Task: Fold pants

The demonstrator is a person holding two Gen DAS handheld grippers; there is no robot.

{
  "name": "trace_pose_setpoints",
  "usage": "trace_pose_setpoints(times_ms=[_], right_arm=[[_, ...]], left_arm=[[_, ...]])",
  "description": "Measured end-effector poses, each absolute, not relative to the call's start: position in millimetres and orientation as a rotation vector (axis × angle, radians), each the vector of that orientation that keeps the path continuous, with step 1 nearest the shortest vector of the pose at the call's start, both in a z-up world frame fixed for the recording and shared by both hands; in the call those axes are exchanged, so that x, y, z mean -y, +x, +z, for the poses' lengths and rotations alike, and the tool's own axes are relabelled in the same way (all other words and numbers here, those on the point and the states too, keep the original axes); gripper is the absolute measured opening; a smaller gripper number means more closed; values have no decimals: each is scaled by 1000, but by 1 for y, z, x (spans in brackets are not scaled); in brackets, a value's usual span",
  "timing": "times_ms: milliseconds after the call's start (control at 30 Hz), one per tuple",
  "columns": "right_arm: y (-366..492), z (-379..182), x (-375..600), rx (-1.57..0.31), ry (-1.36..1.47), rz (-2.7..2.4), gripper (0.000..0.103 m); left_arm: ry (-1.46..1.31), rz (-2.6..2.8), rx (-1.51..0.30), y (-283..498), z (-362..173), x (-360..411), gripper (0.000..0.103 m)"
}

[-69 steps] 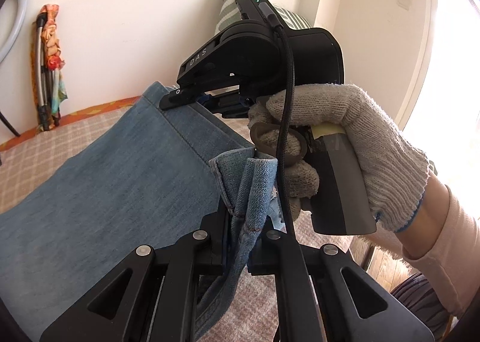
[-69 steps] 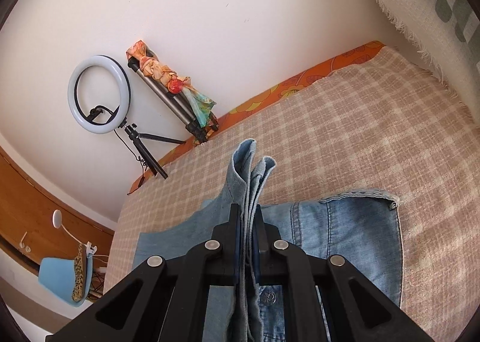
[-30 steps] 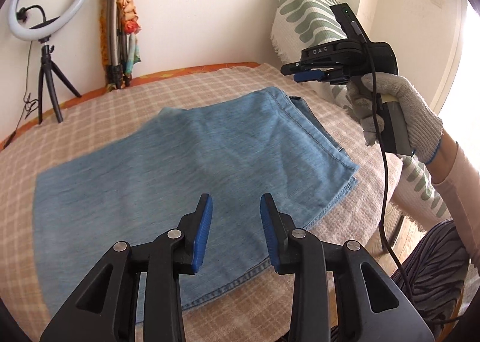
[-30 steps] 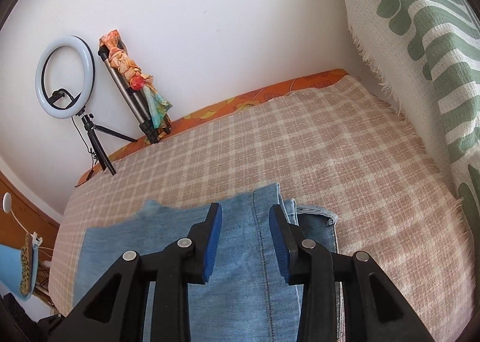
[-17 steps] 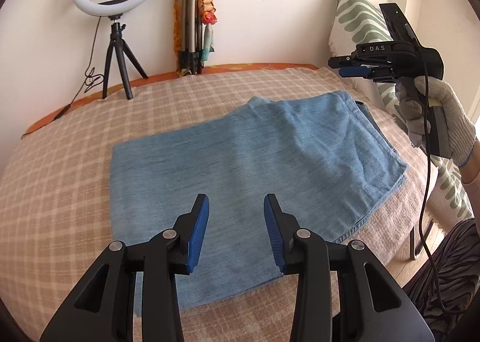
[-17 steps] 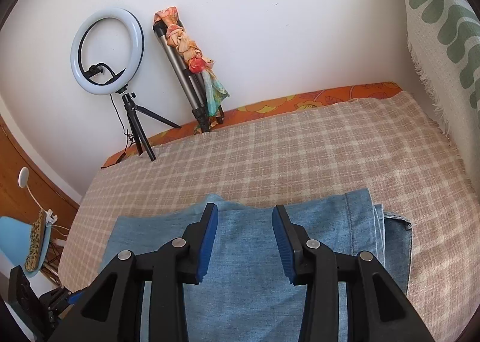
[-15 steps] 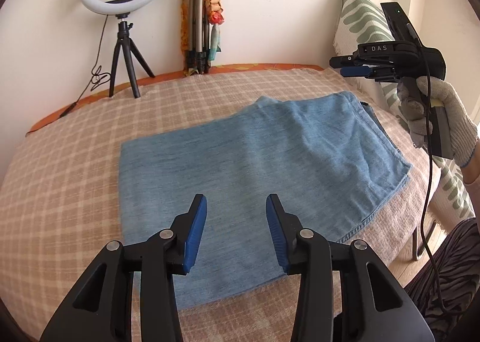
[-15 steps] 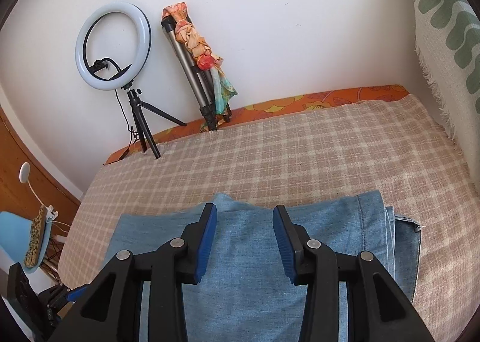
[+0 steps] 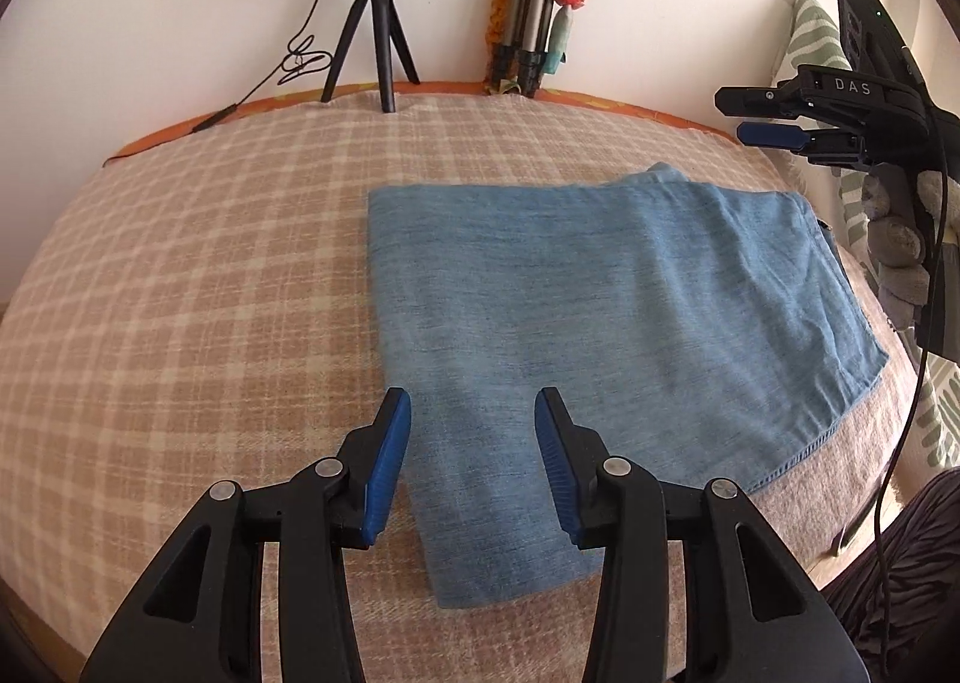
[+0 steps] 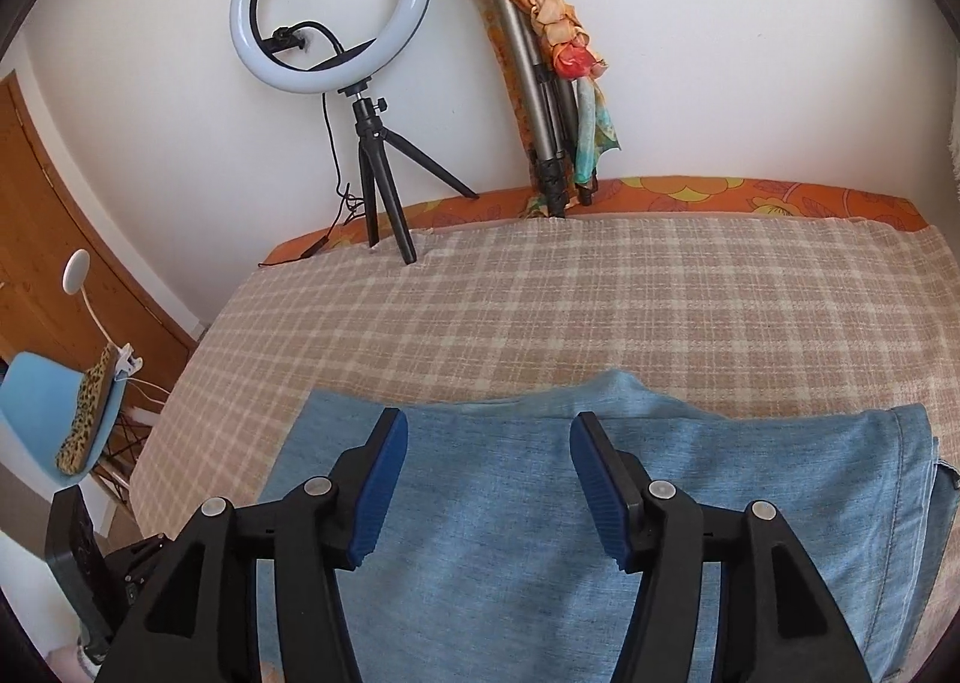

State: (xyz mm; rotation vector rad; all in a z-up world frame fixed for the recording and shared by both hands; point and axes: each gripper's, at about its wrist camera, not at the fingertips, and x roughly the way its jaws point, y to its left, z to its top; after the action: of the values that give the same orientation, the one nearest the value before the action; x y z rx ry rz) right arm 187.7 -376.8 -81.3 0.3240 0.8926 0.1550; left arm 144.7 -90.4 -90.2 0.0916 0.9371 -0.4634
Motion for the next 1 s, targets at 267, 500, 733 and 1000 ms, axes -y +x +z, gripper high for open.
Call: trace_pose_setpoints(times_ms=[267, 500, 733, 1000], right_arm=[[212, -107, 289, -997, 232, 301, 61], [238, -130, 222, -1096, 175, 379, 62], [262, -149, 180, -1177, 145, 388, 62], [272, -166, 154, -1233, 49, 352, 65]], left_arm=[[17, -453, -1011, 147, -111, 75, 41], [-36, -453, -1022, 143, -115, 68, 41], [-129, -493, -1031, 143, -114, 58, 30], [-152, -559, -960, 134, -96, 60, 20]])
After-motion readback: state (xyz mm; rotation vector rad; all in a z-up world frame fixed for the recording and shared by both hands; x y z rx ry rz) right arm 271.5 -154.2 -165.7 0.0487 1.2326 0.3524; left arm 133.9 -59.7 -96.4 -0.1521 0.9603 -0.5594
